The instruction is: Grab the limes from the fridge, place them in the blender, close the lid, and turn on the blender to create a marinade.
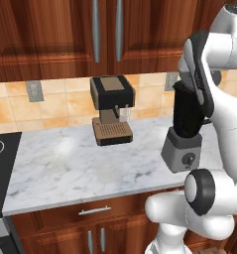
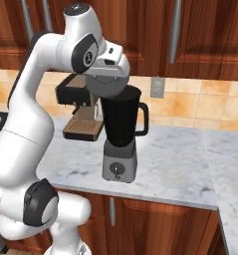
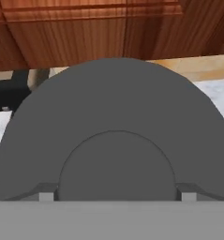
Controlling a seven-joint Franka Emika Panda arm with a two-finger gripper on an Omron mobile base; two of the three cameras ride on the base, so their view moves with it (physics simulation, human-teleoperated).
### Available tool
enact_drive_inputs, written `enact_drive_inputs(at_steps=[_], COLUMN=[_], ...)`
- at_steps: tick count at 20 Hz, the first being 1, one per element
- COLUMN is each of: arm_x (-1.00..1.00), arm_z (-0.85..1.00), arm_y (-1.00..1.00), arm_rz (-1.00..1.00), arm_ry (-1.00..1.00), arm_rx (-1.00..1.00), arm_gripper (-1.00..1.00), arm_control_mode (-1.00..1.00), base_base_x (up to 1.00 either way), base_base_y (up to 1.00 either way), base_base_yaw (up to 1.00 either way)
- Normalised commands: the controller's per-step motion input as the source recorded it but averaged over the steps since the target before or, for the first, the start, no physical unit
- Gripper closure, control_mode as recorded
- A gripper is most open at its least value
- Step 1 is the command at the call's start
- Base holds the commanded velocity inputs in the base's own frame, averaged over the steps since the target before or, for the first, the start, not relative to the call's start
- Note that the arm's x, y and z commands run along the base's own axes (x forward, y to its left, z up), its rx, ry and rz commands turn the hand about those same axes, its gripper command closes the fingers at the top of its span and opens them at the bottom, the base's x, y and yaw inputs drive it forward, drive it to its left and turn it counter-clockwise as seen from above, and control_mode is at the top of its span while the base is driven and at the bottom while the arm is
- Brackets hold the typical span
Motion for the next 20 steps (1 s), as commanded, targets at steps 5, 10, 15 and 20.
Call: enact_drive_inputs(at_steps=[5, 10, 15, 20], arm_x=[0.18, 0.46, 0.46, 0.08], arm_z=[-0.01, -0.11, 0.00, -0.03], arm_y=[-0.07, 0.00, -0.06, -0.02], arm_rz=[0.01, 0.00, 0.01, 0.00], arm_ry=[0.03, 0.12, 0.24, 0.06], arm_rx=[-0.01, -0.01, 0.00, -0.01], arm_gripper=[1.00, 1.00, 1.00, 1.00], arm_control_mode=[-1.00, -1.00, -1.00, -1.00], base_base_x=[0.00, 0.00, 0.00, 0.00], base_base_y=[0.00, 0.00, 0.00, 0.00], base_base_yaw=[0.00, 0.00, 0.00, 0.00])
